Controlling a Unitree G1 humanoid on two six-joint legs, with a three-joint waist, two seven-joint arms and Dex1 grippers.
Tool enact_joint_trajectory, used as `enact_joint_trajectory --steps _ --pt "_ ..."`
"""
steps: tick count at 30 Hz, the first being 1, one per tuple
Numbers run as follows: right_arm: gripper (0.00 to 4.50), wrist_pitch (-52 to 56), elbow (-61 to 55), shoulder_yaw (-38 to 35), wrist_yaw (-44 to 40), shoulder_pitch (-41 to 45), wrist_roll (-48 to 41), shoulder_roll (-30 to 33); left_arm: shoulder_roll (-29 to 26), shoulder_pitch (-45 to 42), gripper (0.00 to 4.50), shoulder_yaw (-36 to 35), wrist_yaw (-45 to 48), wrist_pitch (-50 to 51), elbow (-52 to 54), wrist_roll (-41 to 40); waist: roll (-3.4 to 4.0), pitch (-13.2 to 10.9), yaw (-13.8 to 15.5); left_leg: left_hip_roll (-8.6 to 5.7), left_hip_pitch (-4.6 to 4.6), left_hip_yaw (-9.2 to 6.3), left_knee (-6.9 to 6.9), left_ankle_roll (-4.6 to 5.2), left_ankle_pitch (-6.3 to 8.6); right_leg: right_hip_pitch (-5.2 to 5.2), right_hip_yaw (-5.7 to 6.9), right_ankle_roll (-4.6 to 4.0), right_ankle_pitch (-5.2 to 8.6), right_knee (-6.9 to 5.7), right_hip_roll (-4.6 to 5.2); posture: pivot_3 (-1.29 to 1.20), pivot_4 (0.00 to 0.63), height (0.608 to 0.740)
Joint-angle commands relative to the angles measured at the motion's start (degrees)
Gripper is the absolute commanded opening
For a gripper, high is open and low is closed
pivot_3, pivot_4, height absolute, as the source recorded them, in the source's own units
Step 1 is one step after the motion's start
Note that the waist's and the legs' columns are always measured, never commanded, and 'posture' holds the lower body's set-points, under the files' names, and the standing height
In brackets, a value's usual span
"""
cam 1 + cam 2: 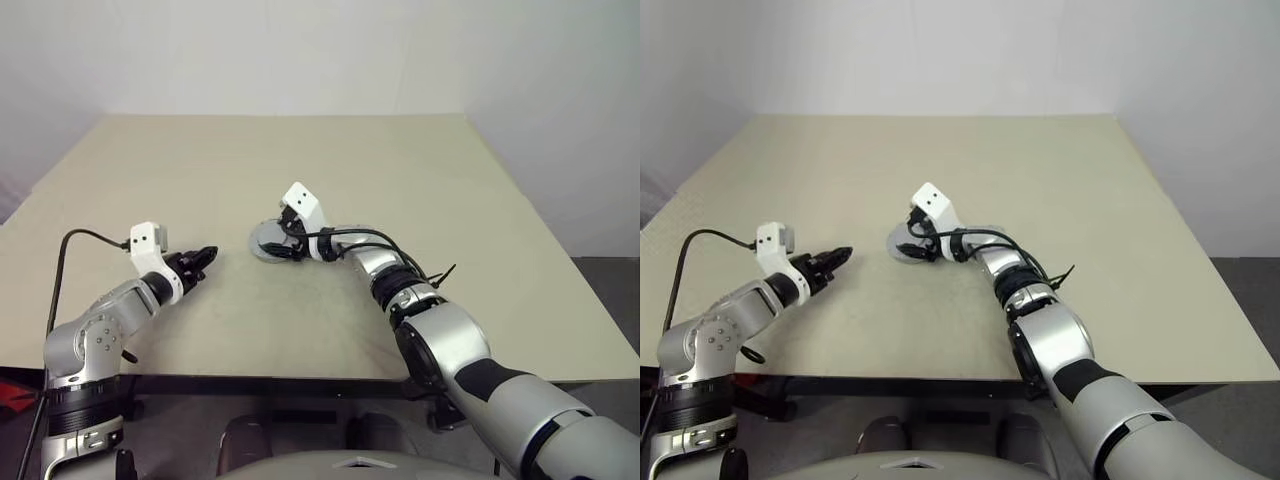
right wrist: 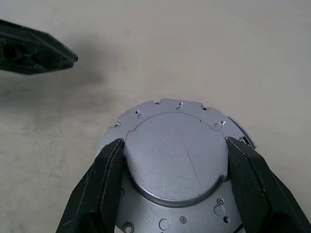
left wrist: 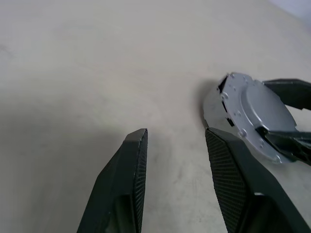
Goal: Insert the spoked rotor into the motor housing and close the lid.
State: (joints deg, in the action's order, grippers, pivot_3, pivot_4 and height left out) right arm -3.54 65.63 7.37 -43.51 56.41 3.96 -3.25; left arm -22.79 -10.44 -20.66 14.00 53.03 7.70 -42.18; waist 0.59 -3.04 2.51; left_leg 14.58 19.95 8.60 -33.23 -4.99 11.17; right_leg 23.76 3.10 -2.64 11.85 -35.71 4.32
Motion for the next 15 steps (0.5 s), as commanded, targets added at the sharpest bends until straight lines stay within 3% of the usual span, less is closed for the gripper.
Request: enact_joint_trajectory --steps 1,15 --pt "3.16 -2.2 -0.7 -0.9 0.3 0.5 -0.9 -0.5 -0.4 -0.2 1.98 -0.4 0.0 -0.7 2.2 0.3 0.0 0.0 0.0 0.0 0.0 0.0 0.0 0.0 0.0 0.0 0.0 0.0 0.0 0.0 0.0 0.0 0.0 0.74" --pt "3.16 -1.0 0.9 -0.3 3.0 0.9 0.1 -0.8 -0.5 -0.2 1.98 -0.5 0.1 -0.6 2.1 0.4 0.0 0.0 0.0 0.01 -0.01 0.0 0.0 -0.01 -0.01 0.01 0.0 0.0 0.0 -0.03 -0.01 0.0 0.0 0.74"
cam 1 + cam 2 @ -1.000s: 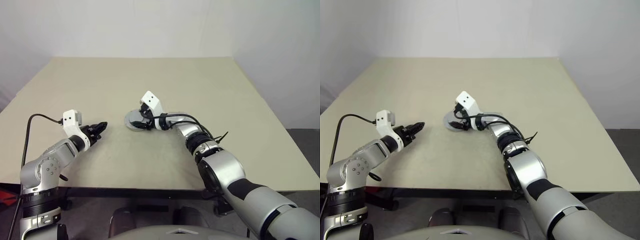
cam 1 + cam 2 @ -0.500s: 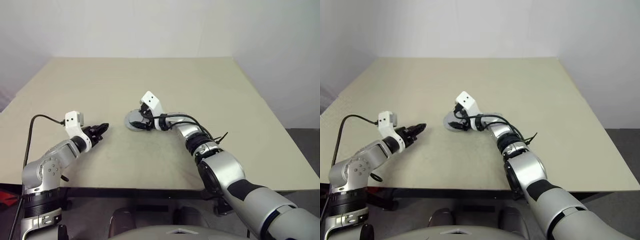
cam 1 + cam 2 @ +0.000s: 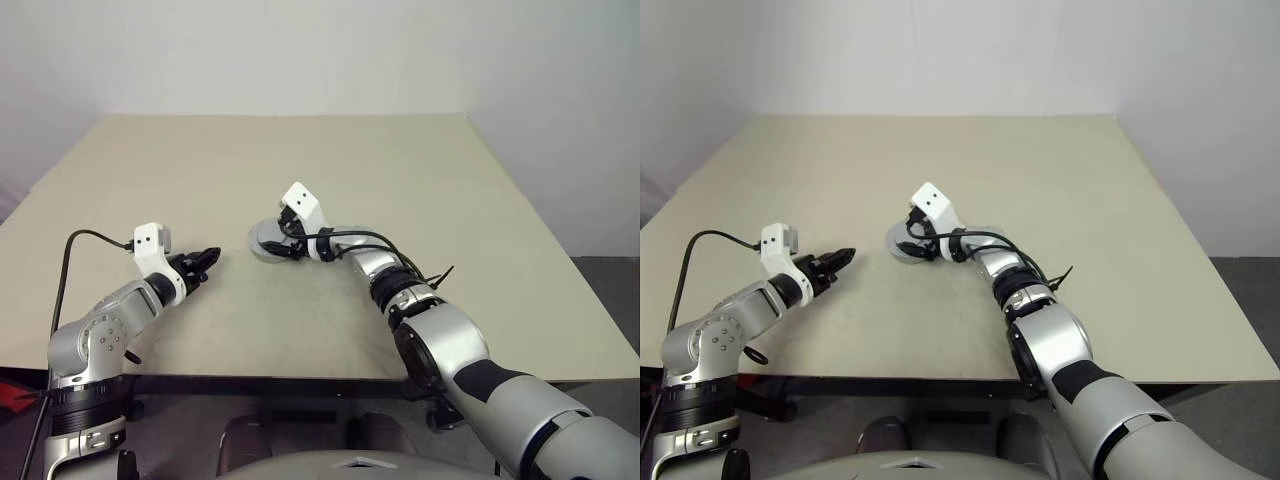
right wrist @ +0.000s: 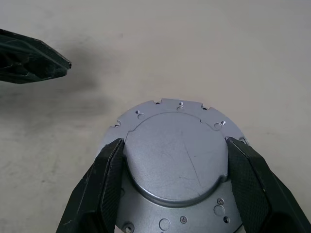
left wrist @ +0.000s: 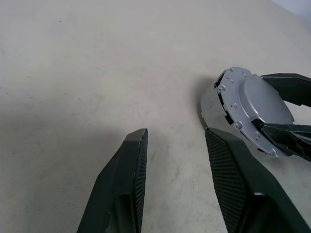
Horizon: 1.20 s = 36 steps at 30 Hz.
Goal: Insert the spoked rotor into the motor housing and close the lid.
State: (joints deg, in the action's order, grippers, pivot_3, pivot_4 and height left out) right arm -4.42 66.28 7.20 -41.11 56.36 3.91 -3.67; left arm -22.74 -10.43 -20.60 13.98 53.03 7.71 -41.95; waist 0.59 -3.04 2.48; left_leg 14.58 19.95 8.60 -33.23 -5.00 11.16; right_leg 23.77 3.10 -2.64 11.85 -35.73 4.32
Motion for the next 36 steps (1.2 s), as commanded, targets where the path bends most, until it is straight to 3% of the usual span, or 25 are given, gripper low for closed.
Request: enact_joint_trajectory --steps 1,36 --pt "3.16 0.2 0.4 0.0 0.9 0.9 0.4 -0.4 -0.6 -0.2 1.98 -0.6 0.1 -0.6 2.2 0.2 0.0 0.0 0.0 0.0 0.0 0.0 0.0 -0.01 0.0 0.0 0.0 0.0 0.0 -0.01 0.0 0.0 0.0 0.74" --pt "3.16 3.4 3.3 3.3 5.3 0.6 3.9 -0.7 0.1 0.8 1.98 -0.8 -0.5 -0.4 3.5 -0.1 0.03 0.0 -0.1 -0.01 -0.69 -0.01 0.04 -0.03 -0.01 -0.67 -0.03 0.03 0.02 -0.03 0.0 0.0 0.0 0.74"
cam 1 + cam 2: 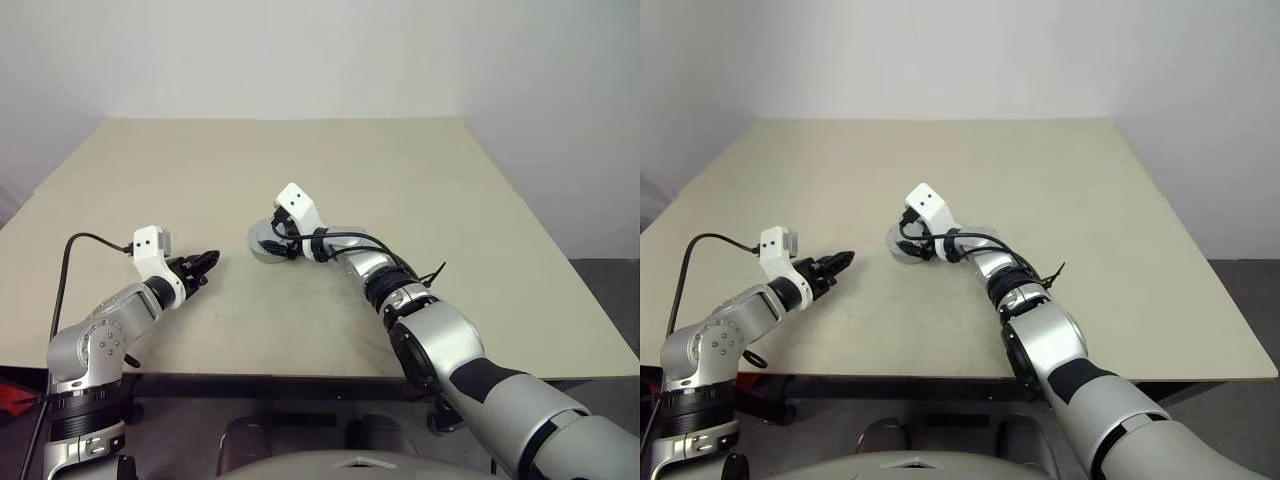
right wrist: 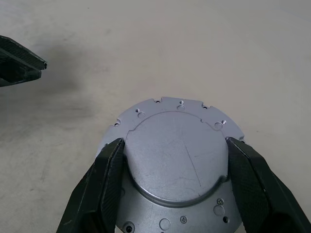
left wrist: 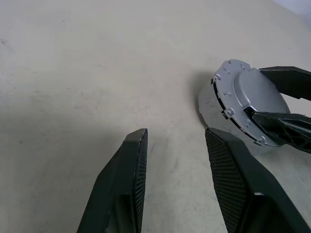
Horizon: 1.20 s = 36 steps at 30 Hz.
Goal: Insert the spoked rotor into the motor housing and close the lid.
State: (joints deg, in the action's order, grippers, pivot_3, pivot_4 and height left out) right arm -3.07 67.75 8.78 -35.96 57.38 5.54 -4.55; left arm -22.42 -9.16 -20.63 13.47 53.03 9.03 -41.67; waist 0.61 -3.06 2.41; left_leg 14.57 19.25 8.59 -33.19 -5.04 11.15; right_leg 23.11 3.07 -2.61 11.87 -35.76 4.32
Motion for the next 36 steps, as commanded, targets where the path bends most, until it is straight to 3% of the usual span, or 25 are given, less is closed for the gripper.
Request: enact_joint_trajectory --steps 1,9,21,28,31,36 --pt "3.16 2.1 1.8 2.2 -1.0 -0.7 2.6 0.4 -0.2 -0.5 1.98 -0.8 0.0 -0.4 2.2 -0.4 0.01 0.0 0.0 0.0 -0.04 0.0 0.0 0.0 0.0 -0.02 0.0 0.01 0.01 0.0 0.0 0.0 0.0 0.74" --pt "3.16 3.9 1.8 4.6 -3.2 -2.1 4.9 1.5 0.0 -0.3 1.98 -0.8 0.0 -0.5 2.3 -0.4 0.0 0.0 0.0 -0.04 -0.03 0.0 0.09 0.02 0.02 -0.03 -0.01 0.01 0.02 0.11 0.0 0.0 0.0 0.74" --pt "3.16 6.1 2.8 2.2 3.3 -0.2 3.5 2.0 0.8 -0.1 1.98 -0.3 -0.2 -0.4 2.7 -0.3 0.07 0.0 0.1 -0.09 -0.19 -0.04 0.11 0.01 0.01 -0.14 -0.03 0.38 0.23 0.07 0.02 0.0 0.0 0.74" --pt "3.16 6.3 3.0 2.4 2.7 0.2 3.7 2.3 1.0 0.0 1.98 -0.5 -0.2 -0.5 2.7 -0.3 0.09 0.0 0.2 -0.15 -0.17 -0.07 0.11 0.01 0.01 -0.16 -0.03 0.4 0.24 0.07 0.05 0.0 0.0 0.74" --pt "3.16 6.4 2.9 2.7 1.9 0.1 3.9 2.4 1.5 -2.1 1.98 -1.0 -0.8 -0.2 2.1 -1.1 0.08 0.0 0.2 -0.15 -0.17 -0.08 0.11 0.01 0.01 -0.15 -0.03 0.4 0.25 0.07 0.05 0.0 0.0 0.74" --pt "3.16 6.3 3.1 2.8 1.9 0.2 4.0 2.6 6.7 -13.4 1.98 -3.2 -5.2 0.1 -6.1 -3.7 0.1 0.0 0.6 -0.19 -0.16 -0.1 0.11 0.01 0.01 -0.16 -0.04 0.4 0.24 0.08 0.06 0.0 0.0 0.74"
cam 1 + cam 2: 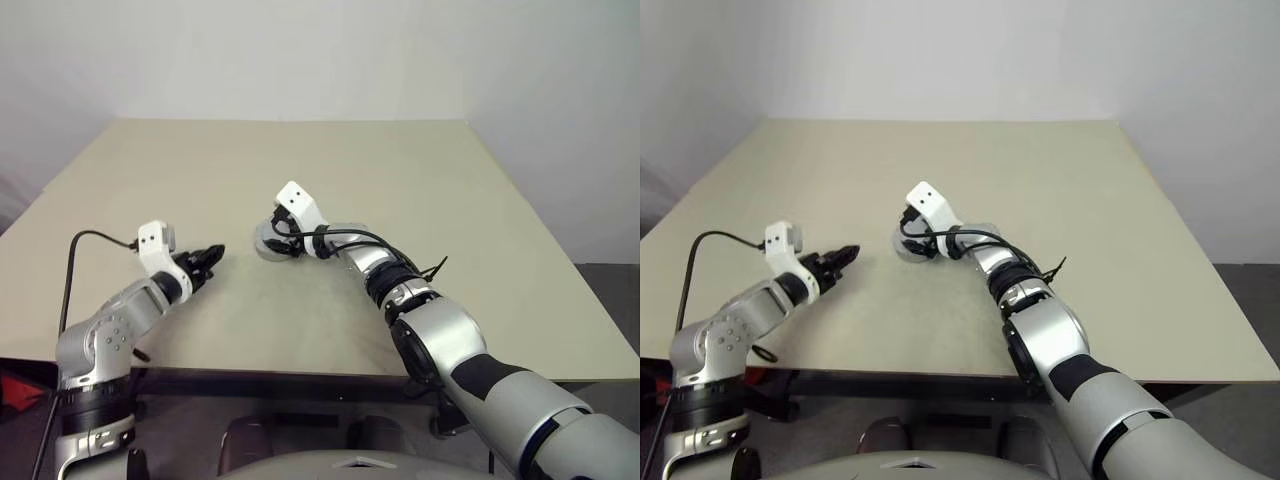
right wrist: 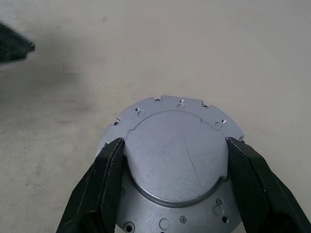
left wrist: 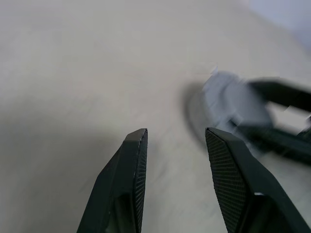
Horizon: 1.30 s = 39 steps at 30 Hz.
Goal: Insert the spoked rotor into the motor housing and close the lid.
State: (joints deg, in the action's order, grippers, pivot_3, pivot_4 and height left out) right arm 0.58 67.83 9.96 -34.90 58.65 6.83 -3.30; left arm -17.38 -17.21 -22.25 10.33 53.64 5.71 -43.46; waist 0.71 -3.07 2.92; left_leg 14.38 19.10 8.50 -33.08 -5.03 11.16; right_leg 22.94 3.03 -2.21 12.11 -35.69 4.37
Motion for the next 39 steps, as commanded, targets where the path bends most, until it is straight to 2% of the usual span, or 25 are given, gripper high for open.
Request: enact_joint_trajectory --steps 1,3,7,18,22,25,37,39 --pt "3.16 2.7 3.1 1.6 0.8 -1.1 2.7 1.3 2.5 -7.4 1.81 -1.4 -2.4 -0.6 -4.8 -1.7 0.01 0.0 0.0 -0.03 0.0 0.0 0.0 0.0 0.0 0.01 -0.03 0.0 0.0 0.01 0.01 0.0 0.0 0.74" --pt "3.16 2.6 3.1 1.7 0.8 -1.1 2.7 1.2 3.7 -10.1 1.37 -0.1 -1.9 -0.6 -7.7 -0.9 0.04 0.0 -0.1 -0.14 0.0 -0.01 0.01 0.0 0.0 0.01 -0.11 0.01 0.0 0.01 0.05 0.0 0.0 0.74" --pt "3.16 2.6 3.0 1.5 1.0 -1.0 2.5 1.1 6.1 -13.8 0.08 -0.7 -1.2 0.7 -12.3 -2.7 0.05 0.0 -0.3 -0.23 0.07 0.0 0.11 0.0 0.0 0.03 -0.18 0.02 0.0 0.02 0.08 0.0 0.0 0.74" --pt "3.16 2.2 2.5 0.7 1.6 -1.0 2.0 1.5 7.4 -18.6 0.03 -3.0 -5.5 2.6 -26.2 -1.1 0.05 0.0 -0.2 -0.29 0.08 -0.01 0.31 0.0 0.0 0.1 -0.17 0.02 0.01 0.11 0.1 0.0 0.0 0.74" --pt "3.16 2.0 2.1 0.2 1.8 -1.0 1.6 1.5 7.3 -19.8 0.03 -5.2 -11.4 6.0 -29.3 -0.7 0.07 0.0 -0.2 -0.36 0.07 -0.01 0.36 0.0 0.0 0.09 -0.16 0.02 0.01 0.13 0.15 0.0 0.0 0.74" --pt "3.16 2.0 1.9 0.1 1.7 -1.0 1.5 1.4 6.9 -20.7 0.03 -7.3 -12.3 9.4 -32.1 -2.0 0.07 0.0 -0.1 -0.4 0.03 -0.02 0.36 0.0 0.0 0.04 -0.15 0.03 0.01 0.15 0.18 0.0 0.0 0.74" --pt "3.16 1.9 1.3 -0.6 -0.1 0.1 0.5 1.6 6.8 -21.0 0.03 -8.2 -8.3 15.2 -31.0 -4.4 0.07 0.0 0.0 -0.52 0.03 -0.03 0.59 0.0 0.0 0.06 -0.12 0.05 0.02 0.35 0.27 0.0 0.0 0.74" --pt "3.89 1.8 0.9 -0.9 -0.9 0.4 0.1 1.8 6.9 -21.1 0.0 -8.4 -8.4 15.6 -31.0 -4.4 0.08 0.0 0.2 -0.52 0.03 -0.03 0.67 0.0 0.0 0.07 -0.1 0.05 0.02 0.44 0.27 0.0 0.0 0.74"
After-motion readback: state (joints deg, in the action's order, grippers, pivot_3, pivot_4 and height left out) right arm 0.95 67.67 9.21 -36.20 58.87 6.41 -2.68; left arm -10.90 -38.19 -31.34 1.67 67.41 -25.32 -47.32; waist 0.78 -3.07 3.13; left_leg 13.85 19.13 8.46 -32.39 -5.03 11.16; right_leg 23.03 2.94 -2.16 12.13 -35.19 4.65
